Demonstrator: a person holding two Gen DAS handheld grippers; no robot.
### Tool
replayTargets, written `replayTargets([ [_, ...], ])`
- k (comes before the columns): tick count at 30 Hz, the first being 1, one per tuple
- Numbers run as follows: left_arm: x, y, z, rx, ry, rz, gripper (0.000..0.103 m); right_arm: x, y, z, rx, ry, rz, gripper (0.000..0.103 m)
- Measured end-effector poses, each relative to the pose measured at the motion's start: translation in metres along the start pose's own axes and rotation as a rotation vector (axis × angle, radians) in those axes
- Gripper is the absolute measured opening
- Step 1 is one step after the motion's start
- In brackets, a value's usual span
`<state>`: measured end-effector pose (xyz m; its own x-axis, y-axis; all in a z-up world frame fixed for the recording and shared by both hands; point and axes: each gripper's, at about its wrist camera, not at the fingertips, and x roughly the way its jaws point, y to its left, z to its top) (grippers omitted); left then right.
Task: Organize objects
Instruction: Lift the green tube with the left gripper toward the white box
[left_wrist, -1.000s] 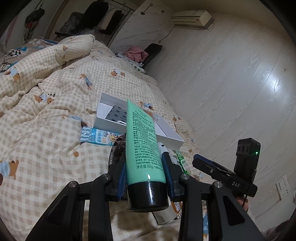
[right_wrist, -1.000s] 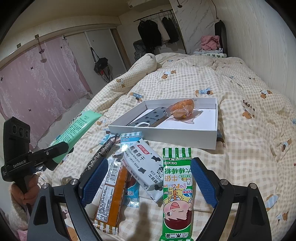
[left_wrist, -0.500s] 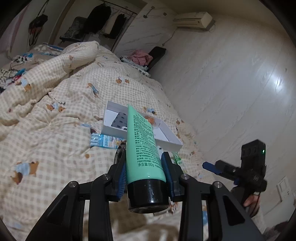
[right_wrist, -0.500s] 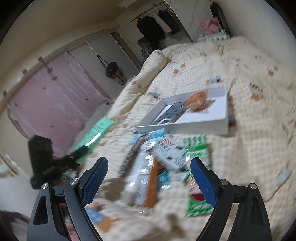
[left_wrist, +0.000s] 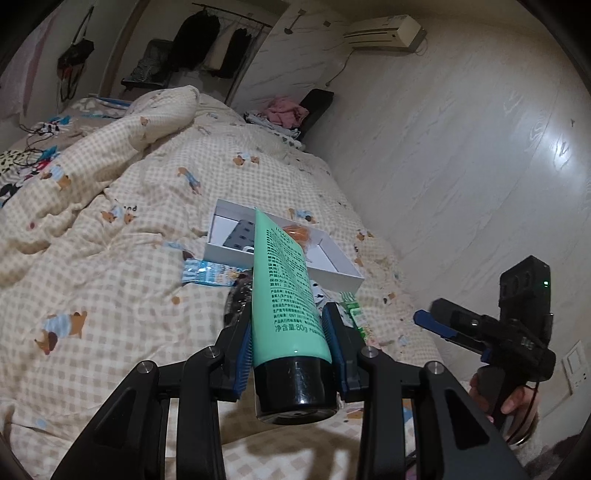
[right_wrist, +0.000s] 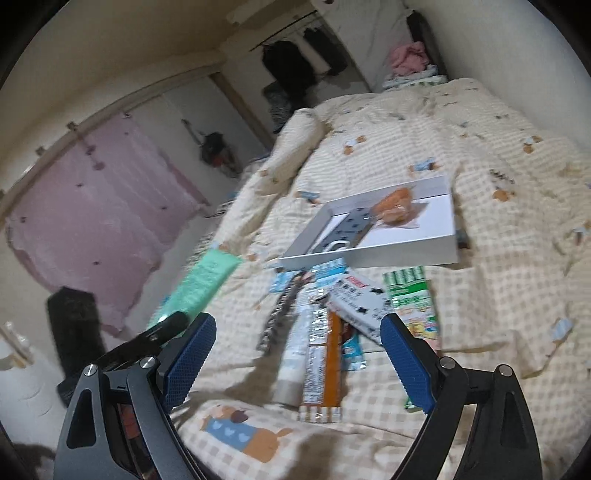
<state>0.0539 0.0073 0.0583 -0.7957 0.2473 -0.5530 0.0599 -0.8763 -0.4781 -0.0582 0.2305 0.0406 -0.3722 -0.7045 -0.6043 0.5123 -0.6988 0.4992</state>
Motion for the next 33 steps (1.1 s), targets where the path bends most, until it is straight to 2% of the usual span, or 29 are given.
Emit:
replayTargets([
  [2,0.002,0.001,0.001,-0.001,-0.002,0.026,0.039,0.002,-0.002,0.000,0.014,0.015,-0.055,0.092],
  [4,0.003,0.003,-0.002,-0.010,0.017,0.017,0.039,0.001,-0.009,-0.005,0.058,0.034,-0.062,0.092],
  [7,0.001,-0.003,-0.005,0.017,0.005,0.036,0.039,-0.009,-0.014,-0.009,0.090,0.035,-0.089,0.092],
  [11,0.004,-0.009,-0.008,0.047,0.014,0.034,0.039,-0.011,0.000,-0.007,0.030,0.017,-0.105,0.092],
  [15,0.003,-0.004,-0.002,0.028,-0.005,0.050,0.039,-0.010,0.012,0.000,-0.032,-0.014,-0.129,0.092],
  [19,0.008,-0.003,0.008,0.006,-0.027,0.080,0.039,-0.004,0.016,0.013,-0.041,-0.033,-0.137,0.092],
  [20,0.013,-0.002,0.007,-0.015,-0.017,0.074,0.039,-0.002,0.015,0.015,-0.029,-0.037,-0.124,0.092],
  [21,0.017,0.000,0.005,-0.056,0.010,0.036,0.039,0.001,0.015,0.016,-0.012,-0.031,-0.102,0.092],
  [22,0.022,0.000,0.002,-0.078,0.048,0.027,0.039,0.004,0.018,0.016,-0.022,-0.017,-0.112,0.092],
  [23,0.025,0.000,0.001,-0.082,0.063,0.035,0.039,0.006,0.022,0.016,-0.059,-0.020,-0.145,0.092],
  [25,0.024,0.000,-0.004,-0.074,0.054,0.075,0.039,0.007,0.021,0.013,-0.058,-0.014,-0.134,0.092],
  [29,0.025,0.000,-0.001,-0.070,0.043,0.092,0.039,0.005,0.016,0.011,-0.028,-0.020,-0.132,0.092],
  [33,0.031,-0.002,0.010,-0.059,0.040,0.115,0.039,0.004,0.020,0.015,-0.049,-0.027,-0.146,0.092],
])
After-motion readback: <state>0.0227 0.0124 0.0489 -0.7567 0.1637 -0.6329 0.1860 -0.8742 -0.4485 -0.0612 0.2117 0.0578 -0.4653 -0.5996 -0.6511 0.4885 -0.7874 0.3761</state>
